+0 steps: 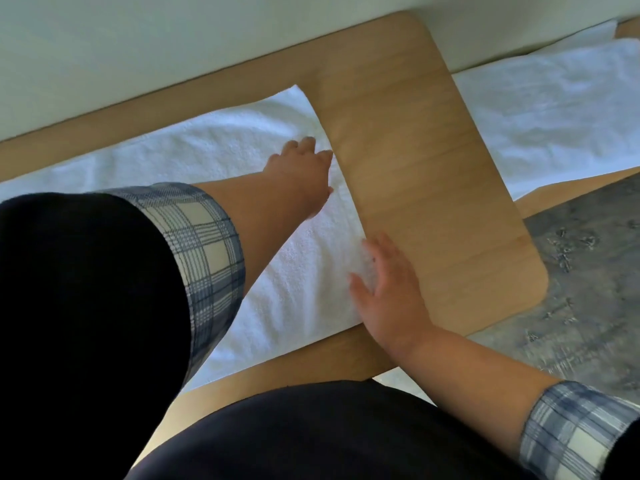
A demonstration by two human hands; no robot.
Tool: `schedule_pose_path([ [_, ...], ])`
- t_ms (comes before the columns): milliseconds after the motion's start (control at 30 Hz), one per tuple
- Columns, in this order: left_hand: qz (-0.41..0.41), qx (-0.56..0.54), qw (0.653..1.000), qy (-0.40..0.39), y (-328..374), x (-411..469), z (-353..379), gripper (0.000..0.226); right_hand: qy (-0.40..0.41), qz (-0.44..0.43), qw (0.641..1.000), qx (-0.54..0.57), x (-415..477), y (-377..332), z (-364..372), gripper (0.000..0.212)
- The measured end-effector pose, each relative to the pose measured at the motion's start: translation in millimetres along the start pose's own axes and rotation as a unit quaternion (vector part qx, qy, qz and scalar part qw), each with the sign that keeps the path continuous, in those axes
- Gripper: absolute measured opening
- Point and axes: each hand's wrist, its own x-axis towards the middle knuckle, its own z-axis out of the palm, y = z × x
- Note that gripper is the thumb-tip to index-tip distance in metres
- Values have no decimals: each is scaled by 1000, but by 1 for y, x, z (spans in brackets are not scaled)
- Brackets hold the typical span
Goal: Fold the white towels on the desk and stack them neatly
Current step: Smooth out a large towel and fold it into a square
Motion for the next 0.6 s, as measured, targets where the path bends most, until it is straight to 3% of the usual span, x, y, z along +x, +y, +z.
schedule_pose_path([
  [67,-42,-61,997,38,-2,-8,-5,50,49,114,977,175,11,-18,-7,60],
  [100,-69,-113,990,37,-4,-16,-5,46,43,145,968,203,20,-26,-11,62],
  [233,-85,-259,962,-20,-8,-57,7,37,-25,170,972,163,56,-45,-26,60],
  [400,-78,-332,939,-45,-11,-94,21,48,-114,160,979,45,78,-66,-30,27],
  [500,-89,-401,910,-50,-12,-110,26,62,-129,167,969,133,75,-73,-25,30],
  [600,-90,-453,886,-45,-10,-127,27,86,-127,254,912,295,71,-89,-20,33],
])
